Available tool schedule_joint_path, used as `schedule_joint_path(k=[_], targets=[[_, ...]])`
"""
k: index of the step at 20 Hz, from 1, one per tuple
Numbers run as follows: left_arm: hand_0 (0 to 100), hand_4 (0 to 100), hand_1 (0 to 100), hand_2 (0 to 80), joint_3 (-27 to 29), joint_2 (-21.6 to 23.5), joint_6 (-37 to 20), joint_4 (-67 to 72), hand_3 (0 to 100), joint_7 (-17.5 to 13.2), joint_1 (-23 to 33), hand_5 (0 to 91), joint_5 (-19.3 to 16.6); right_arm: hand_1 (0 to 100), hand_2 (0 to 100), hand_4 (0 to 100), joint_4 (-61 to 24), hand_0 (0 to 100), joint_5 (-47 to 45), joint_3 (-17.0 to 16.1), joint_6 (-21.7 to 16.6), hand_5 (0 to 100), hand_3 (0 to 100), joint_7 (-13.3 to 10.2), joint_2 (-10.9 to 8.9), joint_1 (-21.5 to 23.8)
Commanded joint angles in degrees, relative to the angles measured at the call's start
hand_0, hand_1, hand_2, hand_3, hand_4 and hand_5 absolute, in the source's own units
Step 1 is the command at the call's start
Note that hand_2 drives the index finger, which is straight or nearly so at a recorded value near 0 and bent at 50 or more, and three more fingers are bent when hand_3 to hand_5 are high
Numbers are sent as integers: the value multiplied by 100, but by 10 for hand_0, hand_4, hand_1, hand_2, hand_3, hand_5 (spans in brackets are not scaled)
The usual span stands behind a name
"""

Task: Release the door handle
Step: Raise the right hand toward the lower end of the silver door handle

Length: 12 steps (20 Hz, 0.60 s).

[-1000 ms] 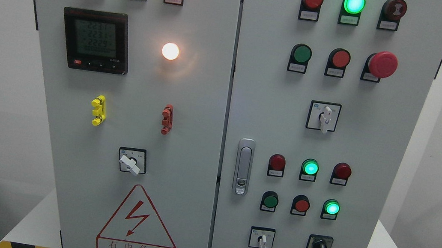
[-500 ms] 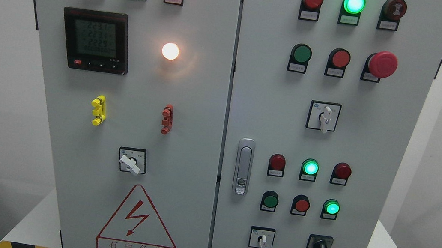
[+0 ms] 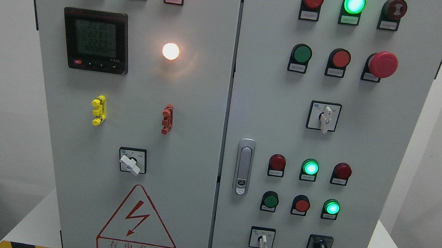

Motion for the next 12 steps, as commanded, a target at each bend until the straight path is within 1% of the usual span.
schedule_joint_path(k=[1, 2, 4, 5, 6, 8, 9, 11, 12], targets=[[120, 0, 389, 0, -79, -1, 4, 114, 0, -4, 0, 0, 0, 427, 0, 920, 22, 360, 1431, 305, 608, 983, 970, -299, 346, -486], [120, 0, 389, 0, -79, -1, 4, 114, 0, -4, 0, 0, 0, 436, 0, 956, 48, 355, 1554, 314, 731, 993, 1000, -299, 354, -573], [120, 0, 389, 0, -79, -1, 4, 114, 0, -4, 0, 0, 0, 438, 0, 1000, 144, 344, 1940, 314, 995, 998, 1000, -299, 354, -784], [120, 0, 389, 0, -79, -1, 4, 114, 0, -4, 0, 0, 0, 437, 0, 1000, 162, 342, 2081, 314, 1135, 1000, 1000, -290, 354, -864], [120, 0, 389, 0, -79, -1, 4, 114, 0, -4, 0, 0, 0, 436, 0, 1000, 180, 341, 2135, 331, 1198, 1000, 1000, -264, 354, -908], [120, 0, 389, 0, -79, -1, 4, 114, 0, -4, 0, 0, 0, 429, 0, 1000, 206, 345, 2353, 401, 1233, 1000, 1000, -237, 354, -961], [120, 0, 389, 0, -79, 7, 4, 114, 0, -4, 0, 0, 0, 426, 0, 1000, 241, 346, 2546, 445, 1294, 1000, 1000, -159, 354, -970], [120, 0, 389, 0, -79, -1, 4, 114, 0, -4, 0, 0, 0, 413, 0, 1000, 311, 350, 2697, 463, 1557, 1000, 1000, 52, 354, -1022], [120, 0, 389, 0, -79, -1, 4, 114, 0, -4, 0, 0, 0, 412, 0, 1000, 416, 350, 2707, 463, 1620, 1000, 1000, 79, 354, -1110]])
